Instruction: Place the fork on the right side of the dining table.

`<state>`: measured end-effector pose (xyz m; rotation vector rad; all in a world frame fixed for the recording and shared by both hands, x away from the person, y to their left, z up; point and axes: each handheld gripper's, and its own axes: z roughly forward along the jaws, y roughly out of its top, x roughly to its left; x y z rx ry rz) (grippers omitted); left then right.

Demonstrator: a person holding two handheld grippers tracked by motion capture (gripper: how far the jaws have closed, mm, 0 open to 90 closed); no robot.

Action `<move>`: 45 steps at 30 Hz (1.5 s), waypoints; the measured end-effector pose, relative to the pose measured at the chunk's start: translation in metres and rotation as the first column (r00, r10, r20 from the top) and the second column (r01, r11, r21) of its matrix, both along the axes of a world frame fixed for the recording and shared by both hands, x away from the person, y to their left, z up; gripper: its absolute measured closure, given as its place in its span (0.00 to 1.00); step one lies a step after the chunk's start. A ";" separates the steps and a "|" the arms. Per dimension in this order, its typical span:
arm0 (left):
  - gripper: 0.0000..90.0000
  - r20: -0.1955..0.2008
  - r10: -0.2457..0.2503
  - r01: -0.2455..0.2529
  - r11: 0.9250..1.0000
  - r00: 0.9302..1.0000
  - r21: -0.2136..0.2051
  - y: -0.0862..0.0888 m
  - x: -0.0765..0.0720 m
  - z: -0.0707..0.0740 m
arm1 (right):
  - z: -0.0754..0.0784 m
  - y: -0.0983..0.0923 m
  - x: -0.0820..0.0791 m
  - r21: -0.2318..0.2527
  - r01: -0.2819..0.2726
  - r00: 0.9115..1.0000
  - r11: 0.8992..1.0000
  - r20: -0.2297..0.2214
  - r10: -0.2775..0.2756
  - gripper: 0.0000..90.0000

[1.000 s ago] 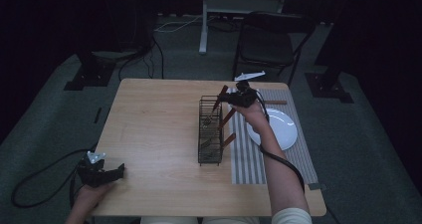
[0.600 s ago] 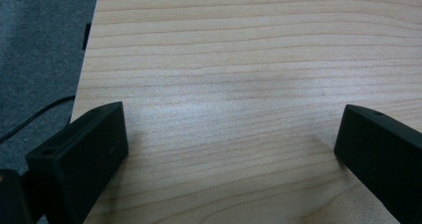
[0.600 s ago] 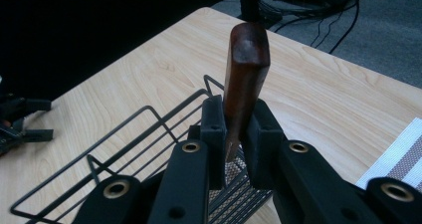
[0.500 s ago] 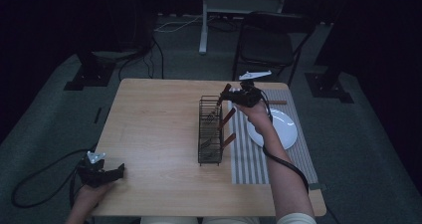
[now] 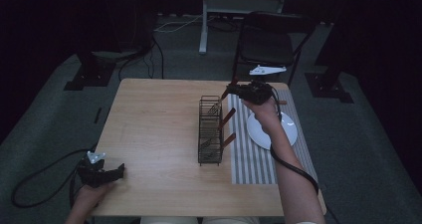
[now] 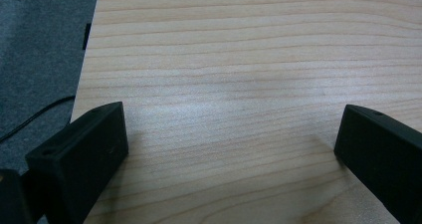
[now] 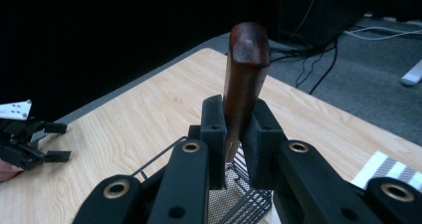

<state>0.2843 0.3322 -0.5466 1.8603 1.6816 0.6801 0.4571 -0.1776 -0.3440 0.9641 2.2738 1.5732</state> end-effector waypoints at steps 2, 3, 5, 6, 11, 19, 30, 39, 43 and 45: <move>0.01 0.000 0.001 -0.001 1.000 1.000 0.000 0.000 0.000 0.000 | 0.002 -0.001 -0.001 0.001 0.004 1.000 1.000 0.007 -0.004 0.90; 0.01 0.000 0.002 -0.002 1.000 1.000 -0.001 0.000 0.000 0.000 | 0.004 -0.003 -0.003 0.005 0.012 1.000 1.000 0.010 -0.012 0.90; 0.01 0.000 0.003 -0.003 1.000 1.000 -0.001 0.000 0.000 0.000 | 0.009 -0.009 -0.007 0.016 0.026 0.999 1.000 0.022 -0.026 0.90; 0.01 0.000 0.003 -0.003 1.000 1.000 -0.001 0.000 0.000 0.000 | 0.010 -0.011 -0.008 0.021 0.031 0.999 0.999 0.025 -0.031 0.90; 0.01 0.000 0.003 -0.003 1.000 1.000 -0.001 0.000 0.000 0.000 | 0.020 -0.024 -0.015 0.028 0.062 0.997 0.998 0.047 -0.064 0.90; 0.01 0.000 0.003 -0.003 1.000 1.000 -0.001 0.000 0.000 0.000 | 0.026 -0.043 -0.026 0.021 0.107 0.992 0.994 0.064 -0.108 0.90; 0.01 0.000 0.002 -0.002 1.000 1.000 0.000 0.000 0.000 0.000 | 0.007 -0.069 -0.042 0.023 0.166 0.985 0.986 0.045 -0.167 0.90; 0.01 -0.001 0.001 -0.001 1.000 1.000 0.001 0.000 0.000 0.000 | -0.015 -0.084 -0.058 0.034 0.199 0.980 0.979 0.021 -0.200 0.90; 0.01 -0.001 0.003 -0.003 1.000 1.000 -0.001 0.000 0.000 0.000 | -0.023 -0.087 -0.067 0.028 0.209 0.978 0.977 0.011 -0.210 0.90; 0.01 -0.002 0.000 0.000 1.000 1.000 0.003 0.000 0.000 0.000 | -0.028 -0.089 -0.072 0.027 0.212 0.977 0.977 0.006 -0.212 0.90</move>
